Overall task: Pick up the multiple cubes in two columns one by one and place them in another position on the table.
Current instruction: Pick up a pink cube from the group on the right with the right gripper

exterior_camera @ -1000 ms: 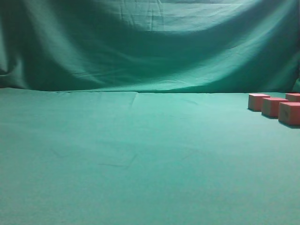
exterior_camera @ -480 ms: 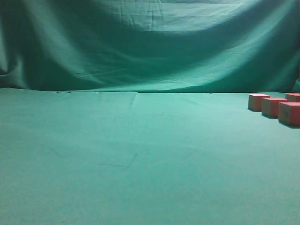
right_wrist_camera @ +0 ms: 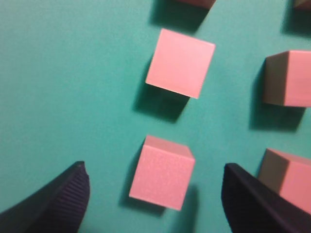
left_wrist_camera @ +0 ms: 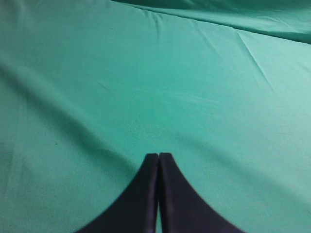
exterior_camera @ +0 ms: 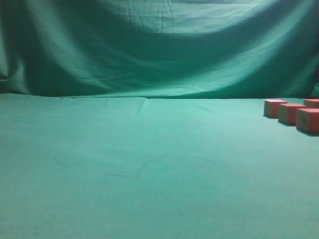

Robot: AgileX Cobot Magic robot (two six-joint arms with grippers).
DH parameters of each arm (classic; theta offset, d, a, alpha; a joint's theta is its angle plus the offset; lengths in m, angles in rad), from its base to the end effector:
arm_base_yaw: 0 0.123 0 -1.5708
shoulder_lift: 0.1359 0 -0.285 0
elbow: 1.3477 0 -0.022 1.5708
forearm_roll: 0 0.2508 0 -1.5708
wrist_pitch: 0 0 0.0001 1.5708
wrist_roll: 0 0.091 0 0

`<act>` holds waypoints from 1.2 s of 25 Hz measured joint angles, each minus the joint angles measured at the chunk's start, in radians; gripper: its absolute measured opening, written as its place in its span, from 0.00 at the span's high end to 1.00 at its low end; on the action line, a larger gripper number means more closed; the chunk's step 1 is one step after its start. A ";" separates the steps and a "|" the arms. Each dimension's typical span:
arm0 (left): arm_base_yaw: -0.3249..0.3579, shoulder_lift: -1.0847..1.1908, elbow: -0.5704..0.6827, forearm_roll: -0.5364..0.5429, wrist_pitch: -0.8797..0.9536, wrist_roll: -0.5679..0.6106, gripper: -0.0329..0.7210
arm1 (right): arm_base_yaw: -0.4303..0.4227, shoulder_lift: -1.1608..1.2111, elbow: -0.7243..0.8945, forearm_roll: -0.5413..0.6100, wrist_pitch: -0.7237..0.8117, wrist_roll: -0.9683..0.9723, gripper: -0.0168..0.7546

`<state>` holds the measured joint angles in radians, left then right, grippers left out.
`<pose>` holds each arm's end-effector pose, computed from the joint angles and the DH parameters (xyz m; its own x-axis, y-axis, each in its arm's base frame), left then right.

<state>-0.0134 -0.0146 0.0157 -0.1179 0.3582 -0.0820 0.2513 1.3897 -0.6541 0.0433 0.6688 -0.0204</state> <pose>0.0526 -0.0045 0.1766 -0.2718 -0.1875 -0.9439 0.0012 0.9808 -0.1952 0.2155 0.0578 0.1857 -0.9409 -0.2275 -0.2509 -0.2424 0.9697 0.0294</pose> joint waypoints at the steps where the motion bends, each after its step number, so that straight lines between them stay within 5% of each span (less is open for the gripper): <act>1: 0.000 0.000 0.000 0.000 0.000 0.000 0.96 | 0.000 0.014 0.000 0.000 -0.008 0.000 0.28; 9: 0.000 0.000 0.000 0.000 0.000 0.000 0.96 | 0.000 0.113 0.000 0.000 -0.056 0.002 0.28; 16: 0.000 0.000 0.000 0.000 0.000 0.000 0.96 | 0.000 0.131 -0.021 0.000 -0.034 0.002 0.64; 23: 0.000 0.000 0.000 0.000 0.000 0.000 0.96 | 0.018 0.131 -0.203 0.001 0.219 0.000 0.62; 30: 0.000 0.000 0.000 0.000 0.000 0.000 0.96 | 0.181 0.140 -0.444 0.001 0.275 -0.206 0.62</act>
<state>-0.0134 -0.0146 0.0157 -0.1179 0.3582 -0.0820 0.4320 1.5295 -1.0983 0.0439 0.9440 -0.2267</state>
